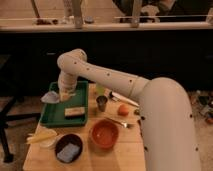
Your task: Place towel in table surface
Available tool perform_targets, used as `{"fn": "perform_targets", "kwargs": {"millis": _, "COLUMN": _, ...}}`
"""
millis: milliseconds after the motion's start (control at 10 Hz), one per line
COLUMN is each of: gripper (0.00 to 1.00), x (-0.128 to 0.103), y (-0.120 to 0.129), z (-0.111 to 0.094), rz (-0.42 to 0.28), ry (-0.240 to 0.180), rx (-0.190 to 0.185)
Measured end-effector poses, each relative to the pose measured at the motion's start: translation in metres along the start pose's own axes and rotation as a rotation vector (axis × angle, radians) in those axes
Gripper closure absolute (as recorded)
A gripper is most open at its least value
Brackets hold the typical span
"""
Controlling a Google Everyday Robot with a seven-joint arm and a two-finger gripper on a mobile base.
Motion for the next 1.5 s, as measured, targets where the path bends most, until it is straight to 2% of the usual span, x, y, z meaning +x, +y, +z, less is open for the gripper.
{"fn": "perform_targets", "kwargs": {"millis": 200, "gripper": 1.00, "x": 0.018, "y": 0.011, "z": -0.018, "rz": -0.009, "ry": 0.009, "rx": 0.014}}
{"fn": "perform_targets", "kwargs": {"millis": 400, "gripper": 1.00, "x": 0.023, "y": 0.021, "z": -0.028, "rz": -0.028, "ry": 0.013, "rx": 0.008}}
{"fn": "perform_targets", "kwargs": {"millis": 700, "gripper": 1.00, "x": 0.044, "y": 0.046, "z": -0.045, "rz": -0.022, "ry": 0.023, "rx": 0.004}}
{"fn": "perform_targets", "kwargs": {"millis": 900, "gripper": 1.00, "x": 0.061, "y": 0.063, "z": -0.056, "rz": 0.008, "ry": 0.027, "rx": 0.023}}
{"fn": "perform_targets", "kwargs": {"millis": 1200, "gripper": 1.00, "x": 0.095, "y": 0.097, "z": -0.076, "rz": 0.097, "ry": 0.028, "rx": 0.081}}
{"fn": "perform_targets", "kwargs": {"millis": 1300, "gripper": 1.00, "x": 0.101, "y": 0.107, "z": -0.080, "rz": 0.123, "ry": 0.024, "rx": 0.104}}
{"fn": "perform_targets", "kwargs": {"millis": 1500, "gripper": 1.00, "x": 0.105, "y": 0.114, "z": -0.083, "rz": 0.140, "ry": 0.021, "rx": 0.119}}
